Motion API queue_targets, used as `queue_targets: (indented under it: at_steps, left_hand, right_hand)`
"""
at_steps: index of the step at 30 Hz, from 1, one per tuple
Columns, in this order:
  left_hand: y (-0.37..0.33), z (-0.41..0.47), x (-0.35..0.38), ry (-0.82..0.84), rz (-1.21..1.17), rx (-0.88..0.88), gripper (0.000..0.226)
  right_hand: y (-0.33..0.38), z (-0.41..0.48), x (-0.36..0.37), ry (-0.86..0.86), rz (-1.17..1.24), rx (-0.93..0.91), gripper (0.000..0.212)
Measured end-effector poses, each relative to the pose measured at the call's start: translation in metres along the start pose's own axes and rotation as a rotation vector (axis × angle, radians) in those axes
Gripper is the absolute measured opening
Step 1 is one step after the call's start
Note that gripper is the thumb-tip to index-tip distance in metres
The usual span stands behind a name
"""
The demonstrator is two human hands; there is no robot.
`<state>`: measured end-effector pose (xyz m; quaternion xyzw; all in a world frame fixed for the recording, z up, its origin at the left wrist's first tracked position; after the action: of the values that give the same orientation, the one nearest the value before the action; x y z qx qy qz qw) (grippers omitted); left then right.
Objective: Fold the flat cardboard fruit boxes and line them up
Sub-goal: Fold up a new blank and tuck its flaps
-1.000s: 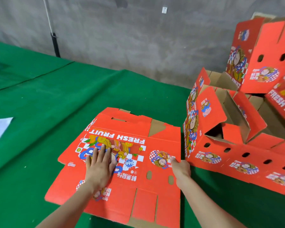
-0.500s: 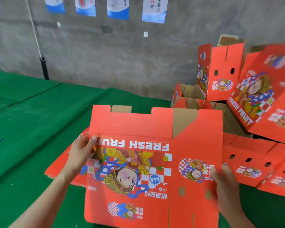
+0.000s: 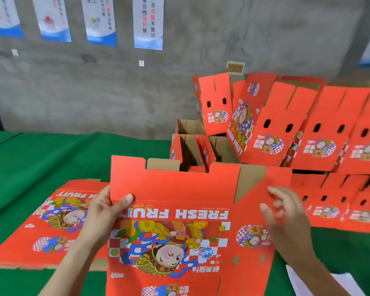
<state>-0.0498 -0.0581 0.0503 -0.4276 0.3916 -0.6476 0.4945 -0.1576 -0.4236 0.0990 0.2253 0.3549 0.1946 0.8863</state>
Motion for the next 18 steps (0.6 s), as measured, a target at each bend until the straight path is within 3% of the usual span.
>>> queue_targets:
  at_steps: [3, 8, 11, 18]
  left_hand:
    - [-0.005, -0.003, 0.02, 0.008, 0.006, 0.013, 0.023]
    - [-0.009, -0.014, 0.047, 0.048, -0.022, 0.045, 0.025]
    - [-0.008, -0.02, 0.057, 0.021, -0.024, 0.054, 0.021]
    - [-0.011, -0.019, 0.068, 0.047, -0.064, 0.065, 0.032]
  right_hand:
    - [0.013, 0.008, 0.002, 0.177, 0.025, -0.061, 0.039]
    - [0.007, 0.024, 0.004, 0.407, 0.045, 0.065, 0.036]
    - [0.001, 0.026, 0.002, 0.481, 0.088, 0.135, 0.023]
    - [-0.003, 0.017, -0.006, 0.585, 0.056, 0.208, 0.028]
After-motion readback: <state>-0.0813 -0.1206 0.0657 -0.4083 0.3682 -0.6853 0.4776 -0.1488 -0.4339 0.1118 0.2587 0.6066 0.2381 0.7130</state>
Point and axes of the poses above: each hand's wrist, its own z-axis towards the middle knuckle, its own x-axis out of the palm, y = z × x, the point moved 4 cm from there along z, towards the middle knuckle, and after that the axes turned 5 degrees about y, right-handed, at the moved point
